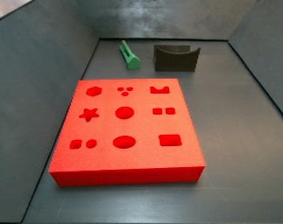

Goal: Pick up the 3 prong object. Move up. Place the 3 prong object on the fixture. Regrasp the 3 prong object. Move to above the board. Insert the 3 prong object.
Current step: Pick up the 3 prong object.

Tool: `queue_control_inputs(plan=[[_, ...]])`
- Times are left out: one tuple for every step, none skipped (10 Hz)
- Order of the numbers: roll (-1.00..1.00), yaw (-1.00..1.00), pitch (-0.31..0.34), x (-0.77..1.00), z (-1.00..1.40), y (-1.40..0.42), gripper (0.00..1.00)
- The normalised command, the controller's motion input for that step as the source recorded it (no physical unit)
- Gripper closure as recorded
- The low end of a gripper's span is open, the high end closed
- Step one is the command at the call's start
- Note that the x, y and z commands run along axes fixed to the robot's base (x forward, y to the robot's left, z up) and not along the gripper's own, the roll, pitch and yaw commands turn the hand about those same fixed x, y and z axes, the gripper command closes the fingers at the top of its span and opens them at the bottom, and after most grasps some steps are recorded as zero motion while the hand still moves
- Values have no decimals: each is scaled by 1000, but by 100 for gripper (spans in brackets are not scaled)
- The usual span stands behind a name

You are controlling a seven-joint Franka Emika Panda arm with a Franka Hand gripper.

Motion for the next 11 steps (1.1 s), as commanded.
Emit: queue_control_inputs(plan=[[0,0,74,60,-340,-163,0],[-9,246,276,60,-674,-320,0],[37,426,204,6,-931,-743,0],[51,703,156,23,-977,-449,0],[40,860,76,91,-1000,-277,0],[50,877,69,60,-1000,-254,0],[1,880,3,20,-1000,-154,0],[101,791,-63,0,-943,-120,0],[183,417,-144,0,-769,-134,0],[106,57,-199,-174,-134,-14,0],[11,0,-53,-86,-49,0,0]])
